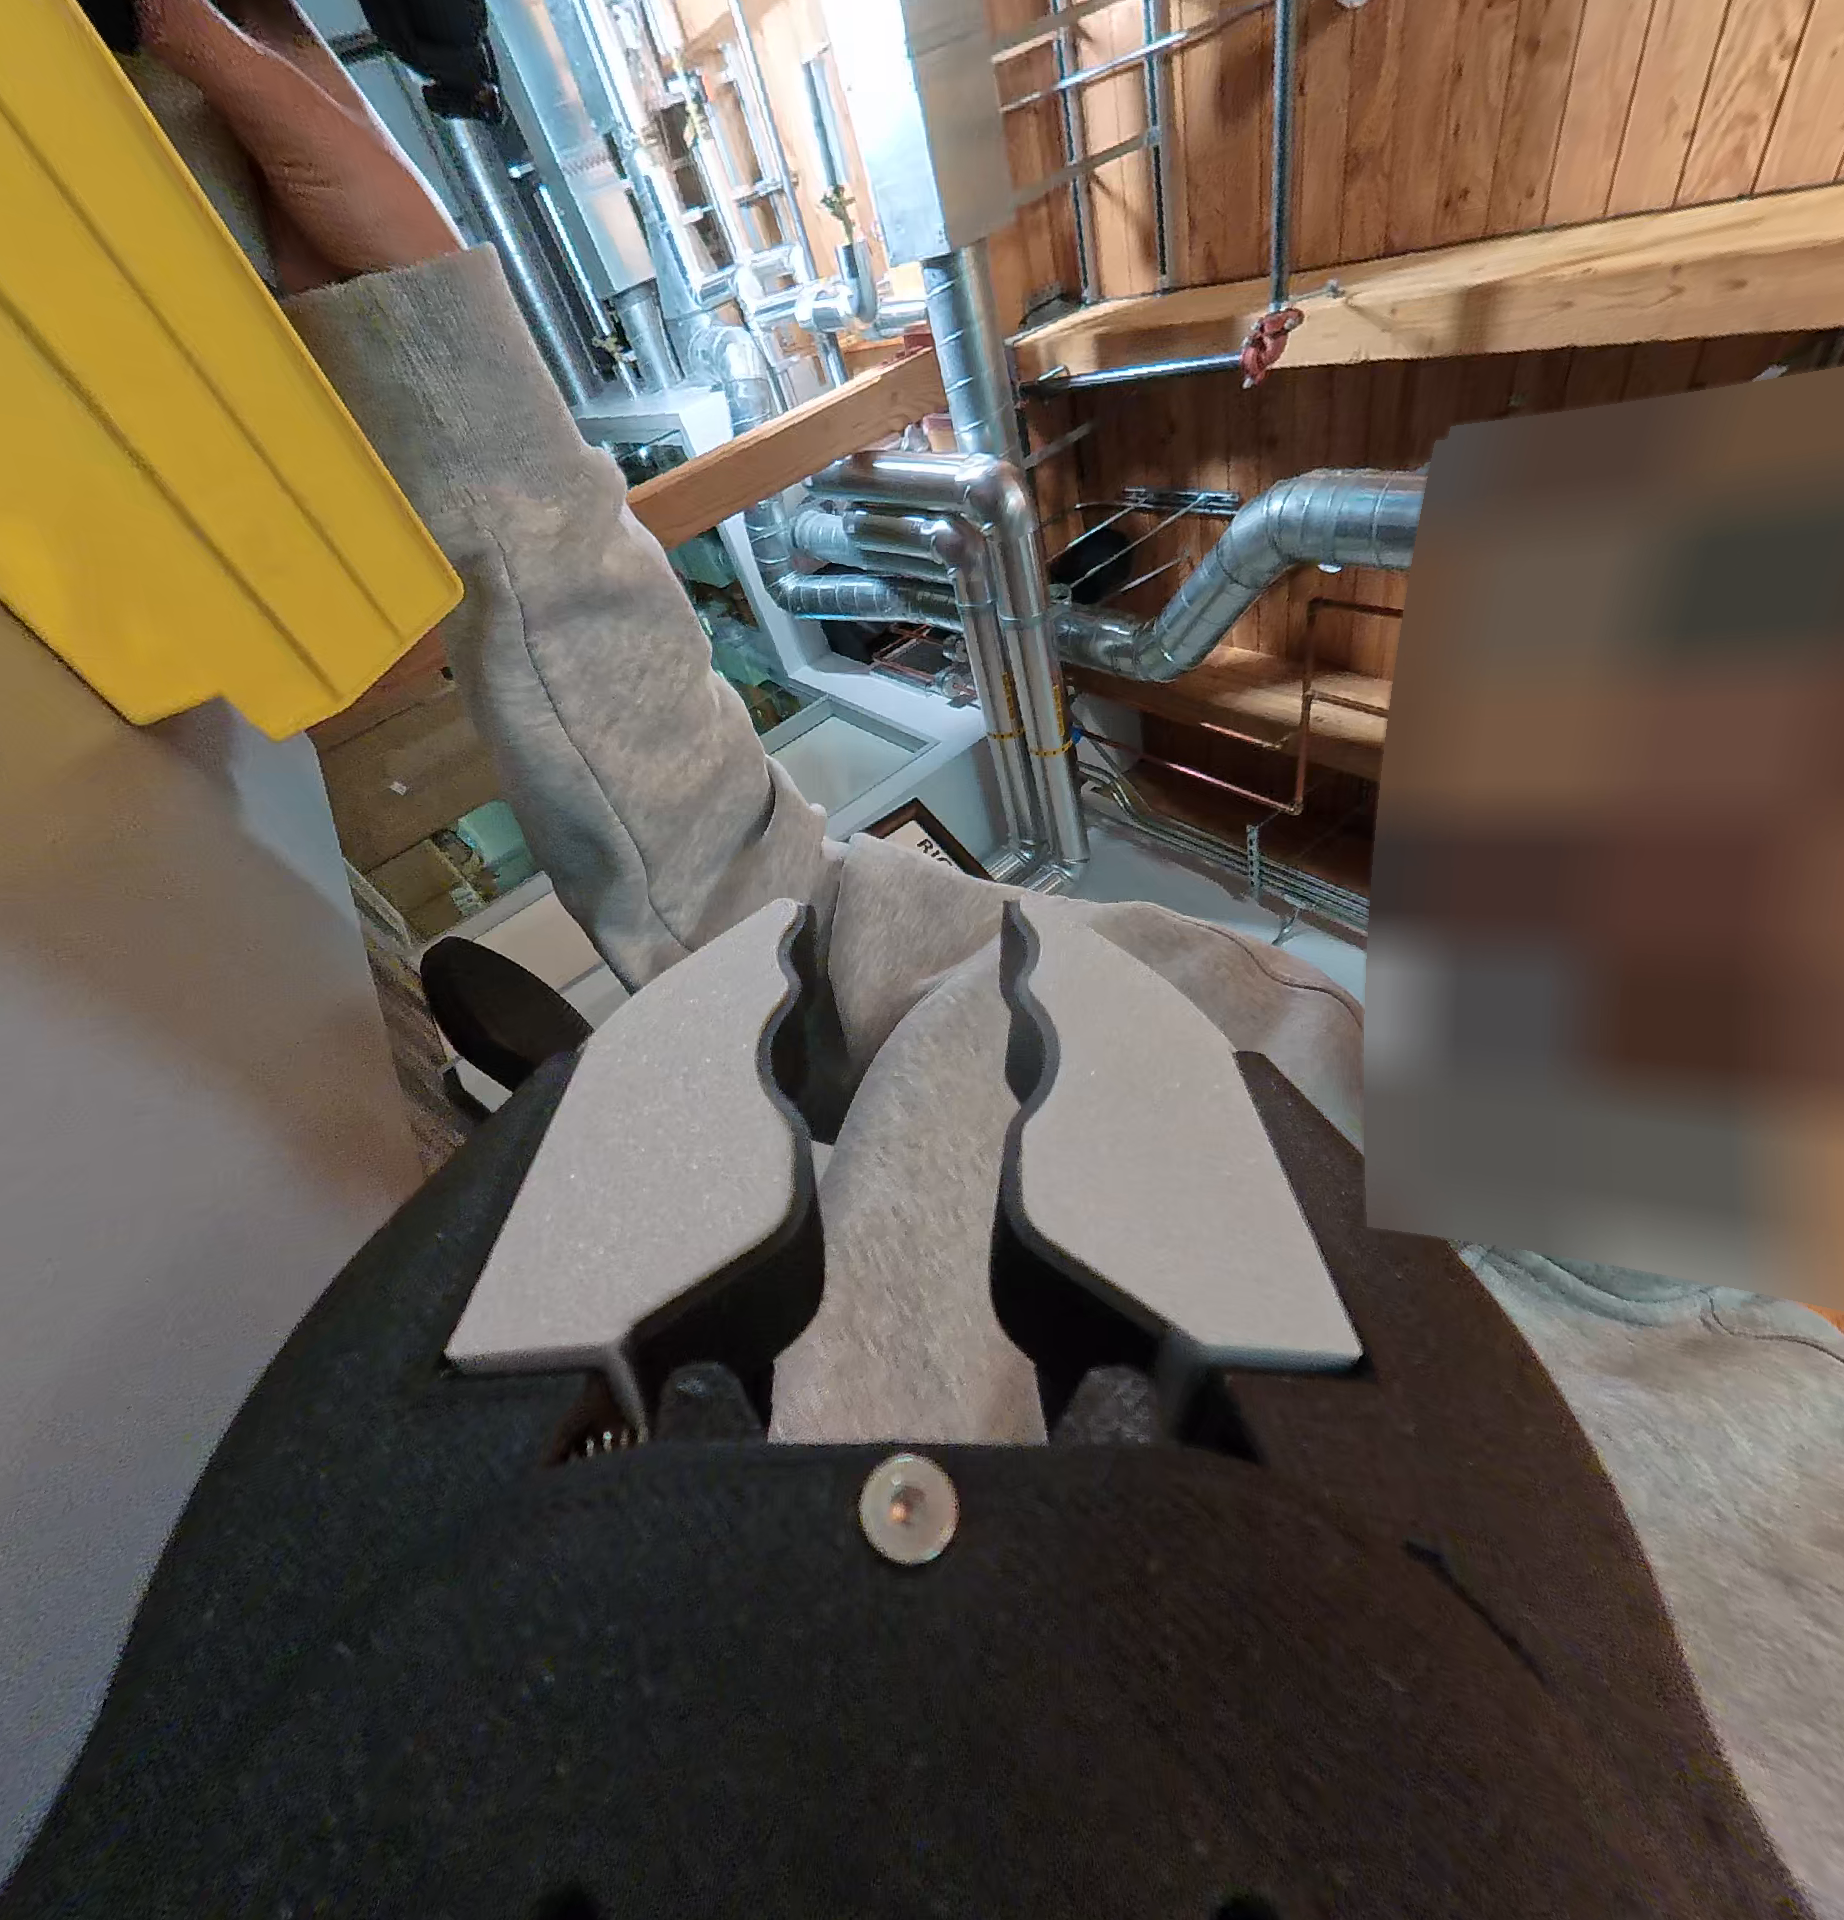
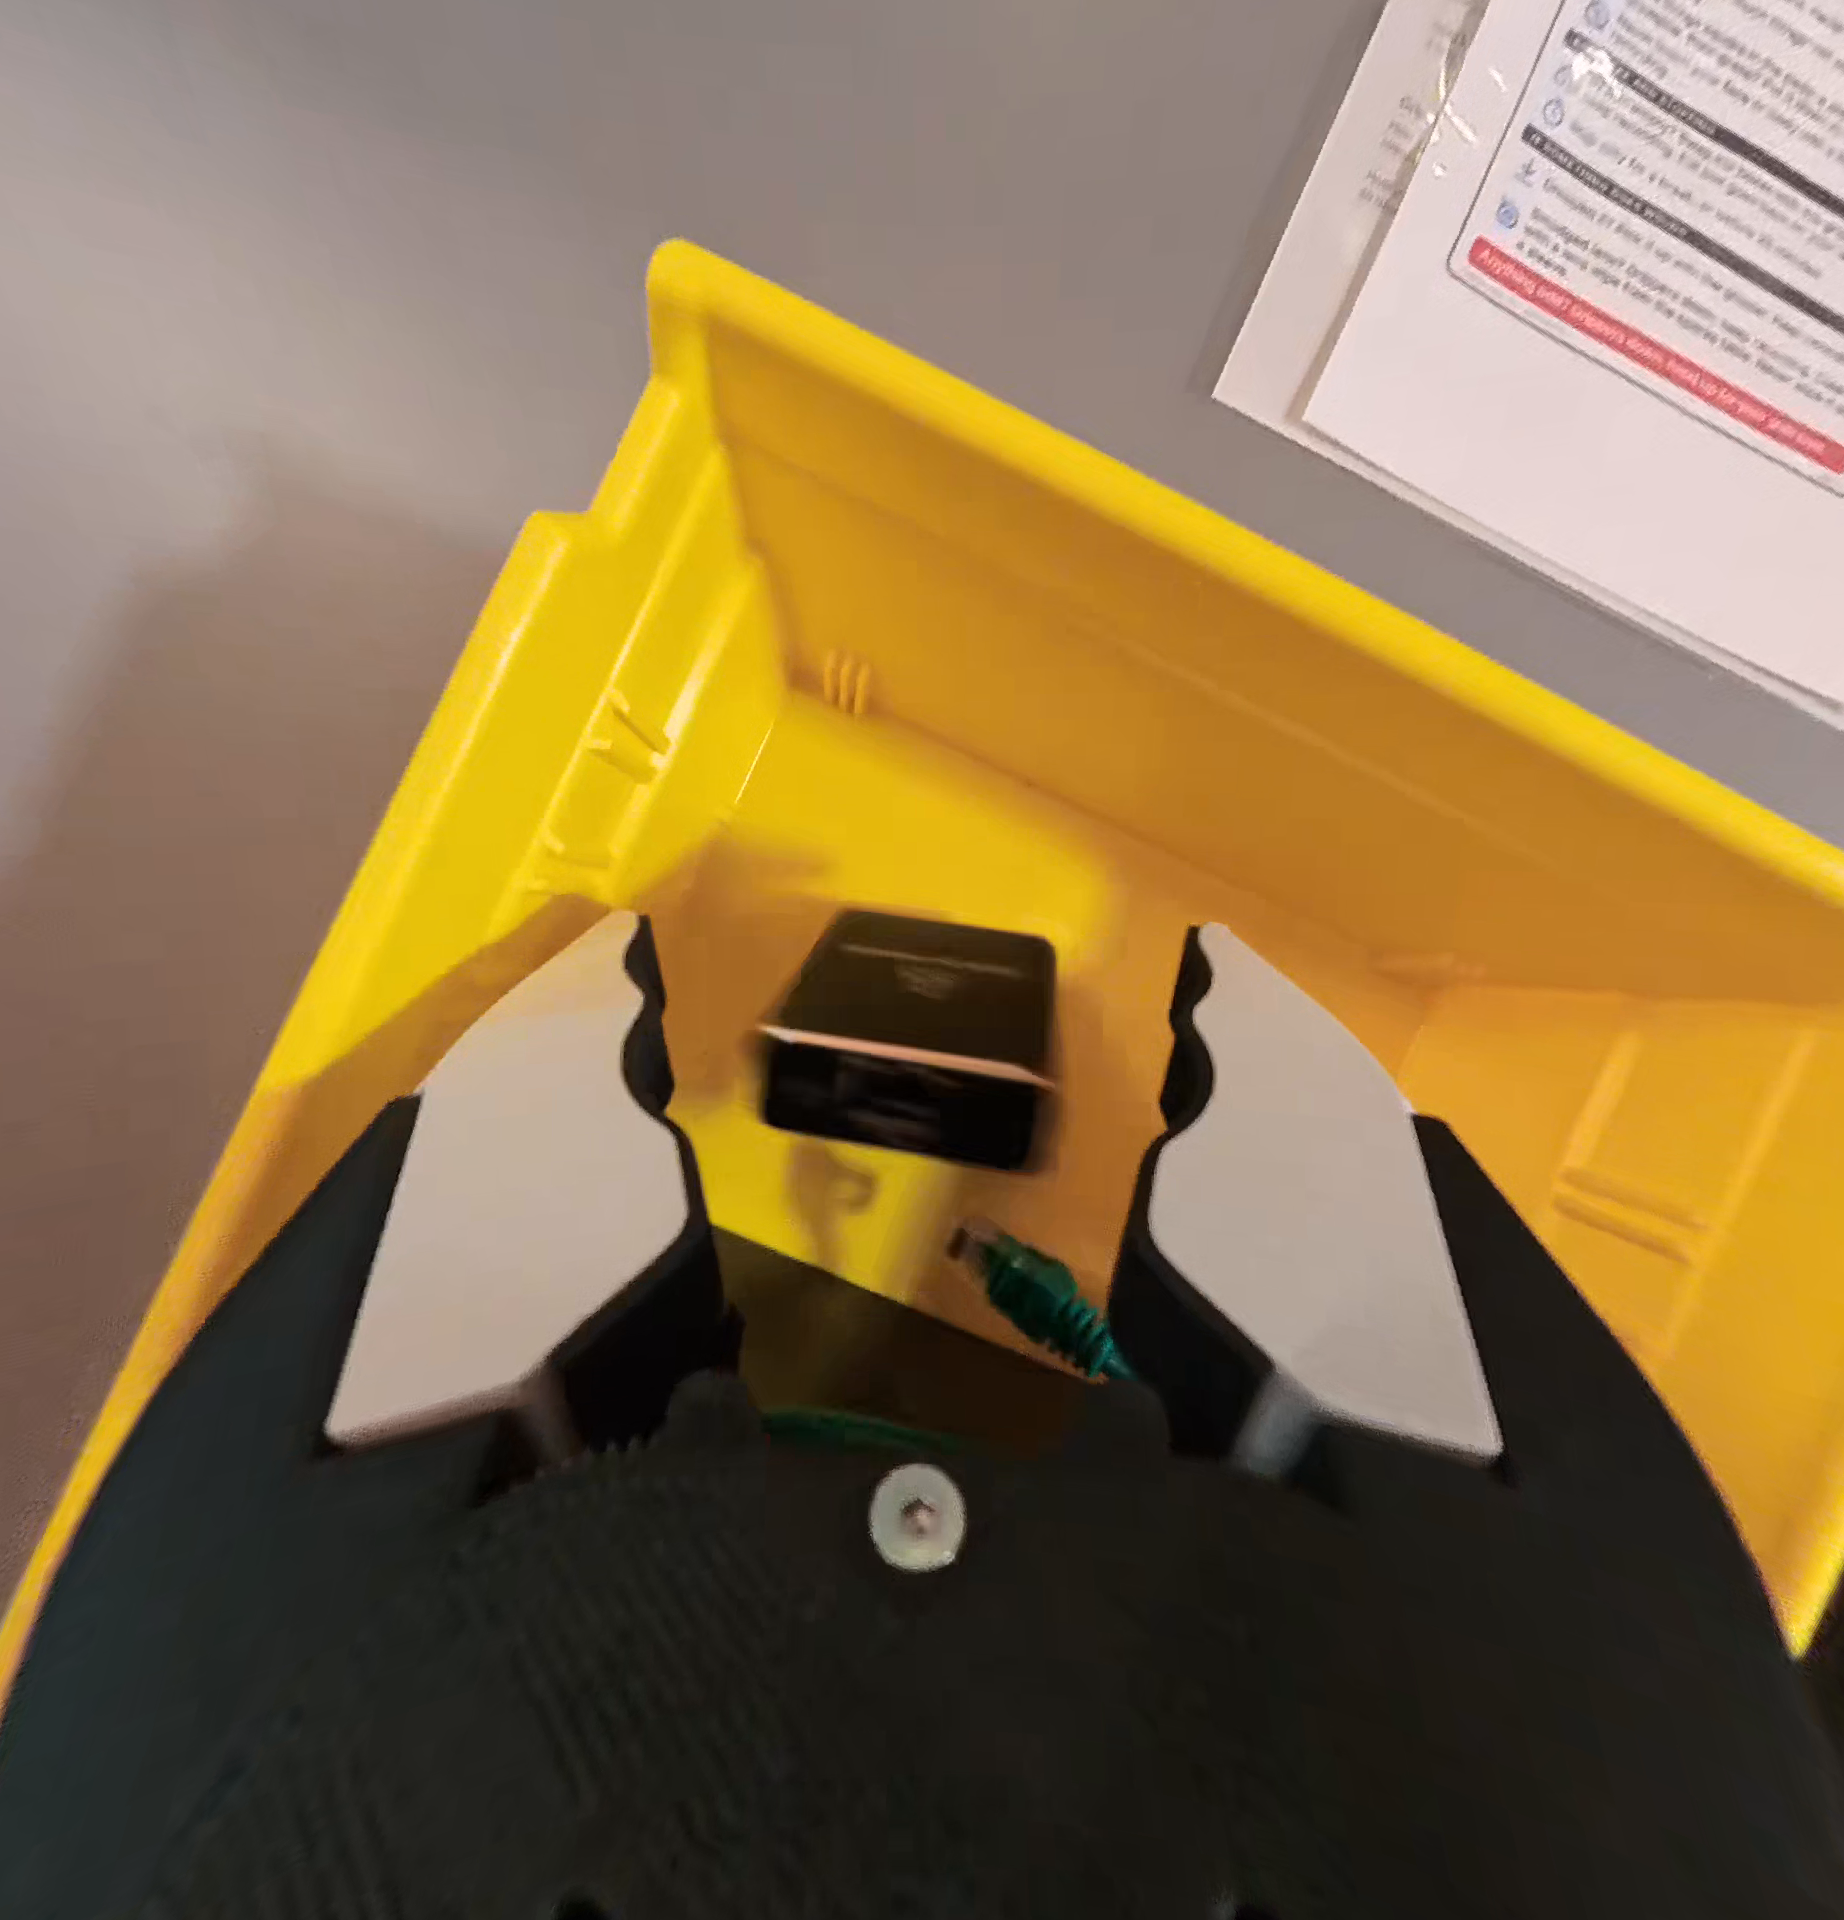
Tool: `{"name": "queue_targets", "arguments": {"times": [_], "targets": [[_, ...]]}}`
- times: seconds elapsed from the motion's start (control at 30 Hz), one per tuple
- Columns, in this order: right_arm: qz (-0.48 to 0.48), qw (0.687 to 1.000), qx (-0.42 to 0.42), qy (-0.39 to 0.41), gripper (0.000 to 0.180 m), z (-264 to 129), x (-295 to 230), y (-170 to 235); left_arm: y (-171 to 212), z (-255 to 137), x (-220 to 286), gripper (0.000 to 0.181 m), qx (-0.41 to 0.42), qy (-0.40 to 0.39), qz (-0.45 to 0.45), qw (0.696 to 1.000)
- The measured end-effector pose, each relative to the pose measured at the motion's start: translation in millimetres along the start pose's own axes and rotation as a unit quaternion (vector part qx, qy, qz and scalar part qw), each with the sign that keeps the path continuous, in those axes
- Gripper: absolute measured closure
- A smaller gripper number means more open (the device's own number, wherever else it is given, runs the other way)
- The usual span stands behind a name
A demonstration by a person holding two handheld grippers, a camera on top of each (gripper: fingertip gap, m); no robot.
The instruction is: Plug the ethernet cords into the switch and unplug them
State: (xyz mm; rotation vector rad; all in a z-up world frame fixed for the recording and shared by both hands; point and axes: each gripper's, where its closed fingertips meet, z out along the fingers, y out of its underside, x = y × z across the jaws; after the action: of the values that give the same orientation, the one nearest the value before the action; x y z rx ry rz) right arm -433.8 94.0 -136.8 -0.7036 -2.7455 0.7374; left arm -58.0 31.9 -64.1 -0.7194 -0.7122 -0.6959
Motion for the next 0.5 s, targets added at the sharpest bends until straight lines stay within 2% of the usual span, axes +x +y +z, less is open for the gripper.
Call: {"name": "queue_targets", "arguments": {"times": [0.03, 0.17, 0.3, 0.43, 0.5], "targets": [[0.001, 1.0, 0.003, 0.0, 0.083, -2, 0, -1, 0, 0, 0, 0.147, 0.001, 0.002, -0.002, 1.0], [0.006, 0.998, 0.056, 0.015, 0.082, -25, 2, -16, 1, 0, 1, 0.147, -0.002, 0.001, 0.0, 1.0], [0.012, 0.98, 0.192, 0.047, 0.084, -88, -1, -39, 2, 1, 0, 0.147, -0.006, -0.002, 0.003, 1.0], [0.034, 0.934, 0.34, 0.101, 0.092, -164, -6, -26, 3, 2, 0, 0.147, -0.009, -0.002, 0.003, 1.0], [0.054, 0.897, 0.422, 0.12, 0.108, -196, -10, -2, 4, 2, 0, 0.147, -0.011, -0.004, 0.005, 1.0]]}}
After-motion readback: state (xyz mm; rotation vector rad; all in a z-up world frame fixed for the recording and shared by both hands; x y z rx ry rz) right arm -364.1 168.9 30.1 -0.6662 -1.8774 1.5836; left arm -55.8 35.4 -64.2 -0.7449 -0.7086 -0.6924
